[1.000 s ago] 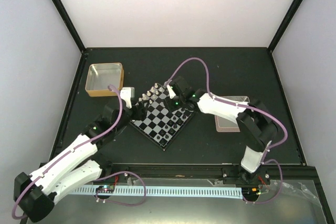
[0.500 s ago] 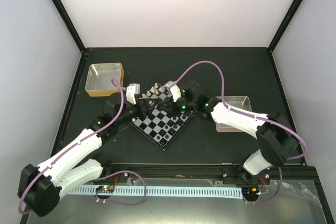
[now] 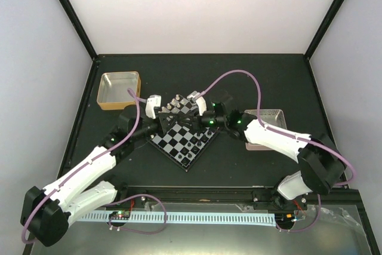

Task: Set up the chess pieces on the board
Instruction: Place the chess piece on the chessboard.

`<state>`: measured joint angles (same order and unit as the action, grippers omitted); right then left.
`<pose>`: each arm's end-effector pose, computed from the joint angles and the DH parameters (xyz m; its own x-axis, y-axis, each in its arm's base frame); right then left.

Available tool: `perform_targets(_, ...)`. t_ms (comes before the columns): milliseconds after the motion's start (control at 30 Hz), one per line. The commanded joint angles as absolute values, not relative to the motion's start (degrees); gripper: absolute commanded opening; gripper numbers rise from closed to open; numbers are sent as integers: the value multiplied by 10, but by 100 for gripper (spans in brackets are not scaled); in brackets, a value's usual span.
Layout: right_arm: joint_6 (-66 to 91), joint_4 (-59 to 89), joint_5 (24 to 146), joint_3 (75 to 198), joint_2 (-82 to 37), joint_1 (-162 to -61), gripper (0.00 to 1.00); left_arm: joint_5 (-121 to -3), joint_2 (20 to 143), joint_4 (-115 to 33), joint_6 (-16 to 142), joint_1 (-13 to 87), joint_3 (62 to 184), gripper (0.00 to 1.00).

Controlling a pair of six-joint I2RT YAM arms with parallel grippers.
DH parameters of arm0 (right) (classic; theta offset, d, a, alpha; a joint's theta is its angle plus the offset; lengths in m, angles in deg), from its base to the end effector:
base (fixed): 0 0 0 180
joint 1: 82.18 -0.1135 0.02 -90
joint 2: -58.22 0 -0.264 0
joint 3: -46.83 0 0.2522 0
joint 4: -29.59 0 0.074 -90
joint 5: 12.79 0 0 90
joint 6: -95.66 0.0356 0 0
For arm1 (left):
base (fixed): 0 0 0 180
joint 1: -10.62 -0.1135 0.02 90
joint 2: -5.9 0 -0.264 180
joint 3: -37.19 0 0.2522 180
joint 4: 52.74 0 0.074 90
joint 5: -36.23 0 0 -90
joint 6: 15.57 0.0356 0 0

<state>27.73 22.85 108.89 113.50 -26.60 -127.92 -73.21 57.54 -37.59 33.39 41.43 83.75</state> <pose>0.2172 0.2497 0.2540 -0.6261 -0.1844 -0.7576 -0.7626 0.3475 0.5457 0.1728 -0.1169 0.2610 -0.7172 -0.2932 -0.6322 0.3716 0.6065 -0.7029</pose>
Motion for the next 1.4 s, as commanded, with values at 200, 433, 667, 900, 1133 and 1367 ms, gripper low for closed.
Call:
perform_targets(200, 297, 243, 1044, 1118, -224, -1280, 37, -779, 589, -384, 339, 410, 851, 2)
perform_targets(433, 293, 185, 887, 1060, -138, -1280, 55, -728, 630, -345, 354, 421, 877, 2)
perform_targets(667, 348, 66, 638, 1030, -52, -1277, 57, -655, 716, -322, 392, 501, 953, 2)
perform_targets(900, 493, -55, 455, 994, 30, -1274, 59, -591, 851, -270, 465, 581, 1063, 2)
perform_targets(1133, 572, -145, 376, 956, 142, -1271, 61, -521, 980, -220, 514, 638, 1161, 1)
perform_targets(1367, 585, -174, 367, 929, 208, -1270, 63, -484, 1066, -194, 509, 647, 1213, 2)
